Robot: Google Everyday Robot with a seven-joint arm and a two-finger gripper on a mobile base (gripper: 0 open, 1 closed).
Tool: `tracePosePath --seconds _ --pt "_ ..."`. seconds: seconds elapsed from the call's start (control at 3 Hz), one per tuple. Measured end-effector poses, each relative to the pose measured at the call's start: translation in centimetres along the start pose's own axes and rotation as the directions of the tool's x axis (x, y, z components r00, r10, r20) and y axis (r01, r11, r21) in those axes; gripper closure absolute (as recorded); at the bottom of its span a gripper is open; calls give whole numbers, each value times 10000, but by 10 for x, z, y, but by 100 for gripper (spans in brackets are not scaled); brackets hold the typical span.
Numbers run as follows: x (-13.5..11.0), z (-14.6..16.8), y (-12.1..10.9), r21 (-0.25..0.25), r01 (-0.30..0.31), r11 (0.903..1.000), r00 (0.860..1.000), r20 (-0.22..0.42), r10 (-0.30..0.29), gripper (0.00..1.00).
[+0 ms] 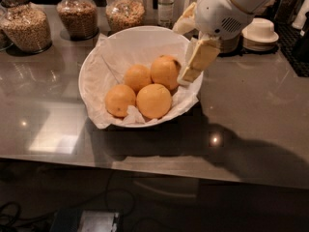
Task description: Pick orange from white bowl
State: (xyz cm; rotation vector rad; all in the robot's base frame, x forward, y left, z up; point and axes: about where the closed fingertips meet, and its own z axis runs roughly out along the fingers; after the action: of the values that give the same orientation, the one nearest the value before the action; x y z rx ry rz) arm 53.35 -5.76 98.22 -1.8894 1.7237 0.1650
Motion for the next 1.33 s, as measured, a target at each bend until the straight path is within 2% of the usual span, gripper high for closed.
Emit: tracePosePath --seconds 0.33,0.67,1.0,1.33 --pt "6 15 -2 -91 -244 9997 9997 21 244 18" --pt "8 27 -3 -189 -324 9993 9994 101 326 37" --pt "9 36 -4 -255 -382 9989 9991 160 386 45" --pt "13 47 -8 -353 -487 9982 9986 186 493 38"
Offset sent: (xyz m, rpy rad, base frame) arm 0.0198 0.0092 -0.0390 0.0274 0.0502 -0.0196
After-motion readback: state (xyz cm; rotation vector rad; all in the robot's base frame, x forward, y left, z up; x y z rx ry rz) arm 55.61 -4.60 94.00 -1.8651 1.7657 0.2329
